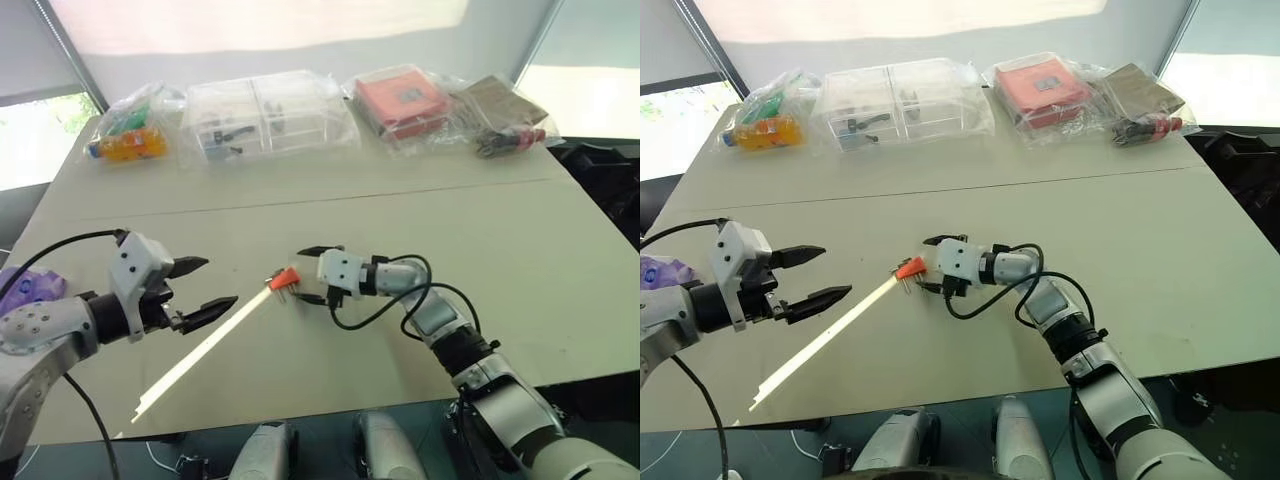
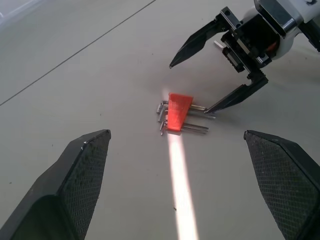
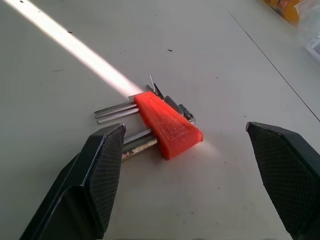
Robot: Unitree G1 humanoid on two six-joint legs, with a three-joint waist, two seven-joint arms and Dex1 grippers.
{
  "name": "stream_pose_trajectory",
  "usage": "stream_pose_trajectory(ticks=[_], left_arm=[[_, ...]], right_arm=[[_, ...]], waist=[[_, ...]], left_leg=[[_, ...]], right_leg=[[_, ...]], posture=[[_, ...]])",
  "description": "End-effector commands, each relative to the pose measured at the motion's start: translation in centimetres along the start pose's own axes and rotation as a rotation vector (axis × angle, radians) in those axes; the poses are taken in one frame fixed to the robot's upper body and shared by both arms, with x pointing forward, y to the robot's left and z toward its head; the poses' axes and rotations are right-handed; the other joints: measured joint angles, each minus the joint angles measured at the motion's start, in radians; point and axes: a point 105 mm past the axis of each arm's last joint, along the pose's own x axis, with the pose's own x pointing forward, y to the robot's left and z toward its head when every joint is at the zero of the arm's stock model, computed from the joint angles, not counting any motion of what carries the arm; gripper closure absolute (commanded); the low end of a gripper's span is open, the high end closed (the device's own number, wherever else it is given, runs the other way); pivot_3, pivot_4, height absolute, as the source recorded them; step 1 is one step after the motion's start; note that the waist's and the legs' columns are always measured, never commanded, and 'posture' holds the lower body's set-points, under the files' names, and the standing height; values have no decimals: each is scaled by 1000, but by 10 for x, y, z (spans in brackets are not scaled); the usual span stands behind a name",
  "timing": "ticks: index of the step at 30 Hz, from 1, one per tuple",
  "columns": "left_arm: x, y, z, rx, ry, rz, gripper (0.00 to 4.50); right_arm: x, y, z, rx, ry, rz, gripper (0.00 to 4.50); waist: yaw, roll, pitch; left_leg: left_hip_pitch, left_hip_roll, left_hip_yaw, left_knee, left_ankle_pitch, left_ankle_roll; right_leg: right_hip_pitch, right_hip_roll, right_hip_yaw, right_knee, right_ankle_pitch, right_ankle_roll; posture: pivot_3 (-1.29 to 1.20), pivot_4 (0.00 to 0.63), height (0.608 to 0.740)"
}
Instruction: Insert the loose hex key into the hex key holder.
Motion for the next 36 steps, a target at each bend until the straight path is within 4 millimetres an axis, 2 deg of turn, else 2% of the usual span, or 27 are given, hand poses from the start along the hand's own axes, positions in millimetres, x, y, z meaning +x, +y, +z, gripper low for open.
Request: stream_pose_trajectory(ticks=[1,8,14,20,28,36], left_arm=[[-6,0,11,45,-37,31,61],[-6,-3,9,41,-37,30,61],[-4,-3,9,42,-38,22,61],[-1,-3,9,45,-39,16,61],[0,-3,9,52,-40,21,61],[-1,-3,9,53,-40,37,61]], right_arm=[[1,-6,8,-57,-23,-6,478],[-5,-19,17,-23,-54,-32,478],[-8,-27,11,-22,-28,-64,478],[-6,-23,2,-28,-2,-69,478],[-1,-7,-8,-111,34,-15,478],[15,4,5,-67,-26,14,478]], waist=[[-1,0,0],[0,0,0],[-1,0,0],[0,0,0],[-2,0,0],[-6,0,0]], left_leg=[[0,0,0,0,0,0],[0,0,0,0,0,0],[0,0,0,0,0,0],[0,0,0,0,0,0],[0,0,0,0,0,0],[1,1,0,-1,0,0]], right_leg=[[0,0,0,0,0,0],[0,0,0,0,0,0],[0,0,0,0,0,0],[0,0,0,0,0,0],[0,0,0,0,0,0],[0,1,0,0,0,0]], posture=[[0,150,740],[0,150,740],[0,150,740],[0,150,740],[0,150,740],[0,150,740]])
